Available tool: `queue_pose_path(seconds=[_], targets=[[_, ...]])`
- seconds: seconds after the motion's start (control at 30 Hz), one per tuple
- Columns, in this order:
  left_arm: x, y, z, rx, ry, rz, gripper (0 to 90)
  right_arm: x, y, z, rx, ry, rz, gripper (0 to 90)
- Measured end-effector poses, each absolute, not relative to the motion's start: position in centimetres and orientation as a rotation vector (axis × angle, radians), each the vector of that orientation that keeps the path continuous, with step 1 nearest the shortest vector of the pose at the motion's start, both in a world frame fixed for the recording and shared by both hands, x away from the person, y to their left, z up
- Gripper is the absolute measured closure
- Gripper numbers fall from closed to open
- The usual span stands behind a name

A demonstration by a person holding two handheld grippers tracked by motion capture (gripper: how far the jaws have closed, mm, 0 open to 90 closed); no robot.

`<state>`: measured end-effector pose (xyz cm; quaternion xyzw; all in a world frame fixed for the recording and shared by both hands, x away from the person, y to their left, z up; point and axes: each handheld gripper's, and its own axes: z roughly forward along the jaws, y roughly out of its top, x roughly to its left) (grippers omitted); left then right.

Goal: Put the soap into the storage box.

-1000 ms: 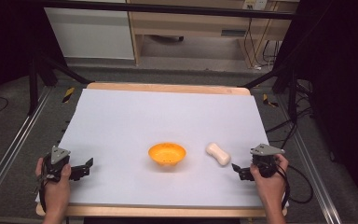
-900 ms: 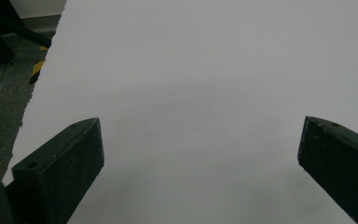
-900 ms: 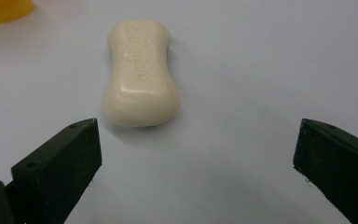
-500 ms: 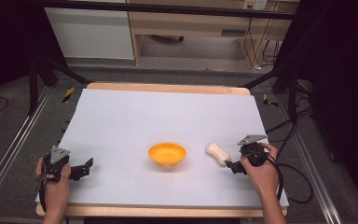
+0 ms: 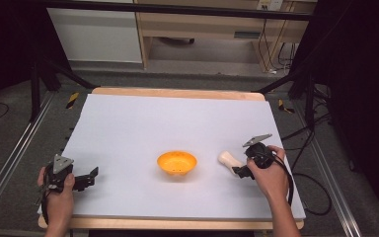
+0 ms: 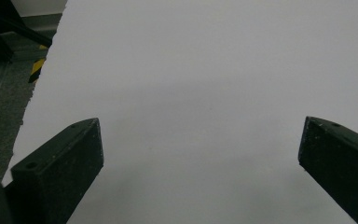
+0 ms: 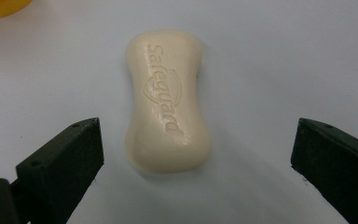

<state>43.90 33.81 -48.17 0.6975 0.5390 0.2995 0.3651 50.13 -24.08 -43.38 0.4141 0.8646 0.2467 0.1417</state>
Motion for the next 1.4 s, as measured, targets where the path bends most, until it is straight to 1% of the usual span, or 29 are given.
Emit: queue_pose_path(seconds=[0.13,0.17,0.2,0.23,0.3,0.37,0.47,0.53,0.57,0.7,0.93,1.03,1.2,1.4], targets=[[43.9,33.8,-48.2,1.799,1.384,0.774,0.0,50.7,-23.1,-43.4,1.205,2.522,0.67,5.8],[43.9,33.8,-48.2,1.795,1.385,0.773,0.0,50.9,-23.0,-43.5,1.201,2.52,0.664,10.9],[43.9,33.8,-48.2,1.796,1.385,0.773,0.0,51.0,-22.9,-43.5,1.221,2.514,0.676,13.3],[43.9,33.8,-48.2,1.796,1.385,0.773,0.0,51.0,-22.9,-43.5,1.221,2.514,0.676,13.3],[43.9,33.8,-48.2,1.8,1.384,0.774,0.0,51.2,-22.7,-43.6,1.224,2.532,0.676,18.1],[43.9,33.8,-48.2,1.797,1.386,0.772,0.0,51.5,-22.2,-43.7,1.221,2.562,0.655,20.8],[43.9,33.8,-48.2,1.798,1.386,0.774,0.0,51.7,-21.9,-43.8,1.22,2.577,0.647,23.1],[43.9,33.8,-48.2,1.799,1.386,0.774,0.0,52.1,-21.4,-44.0,1.232,2.586,0.635,28.0],[43.9,33.8,-48.2,1.799,1.386,0.774,0.0,52.1,-21.4,-44.0,1.232,2.586,0.635,28.0],[43.9,33.8,-48.2,1.797,1.386,0.773,0.0,52.5,-20.8,-44.3,1.255,2.605,0.61,33.5],[43.9,33.8,-48.2,1.801,1.387,0.774,0.0,53.3,-20.3,-45.2,1.27,2.649,0.53,45.5],[44.0,33.8,-48.2,1.8,1.39,0.77,0.0,53.3,-20.4,-45.3,1.268,2.646,0.525,47.2],[44.0,33.8,-48.2,1.797,1.394,0.772,0.0,53.1,-20.1,-45.4,1.243,2.635,0.495,47.3],[44.1,33.9,-48.2,1.802,1.403,0.769,0.0,53.0,-20.4,-45.5,1.257,2.627,0.54,47.4]])
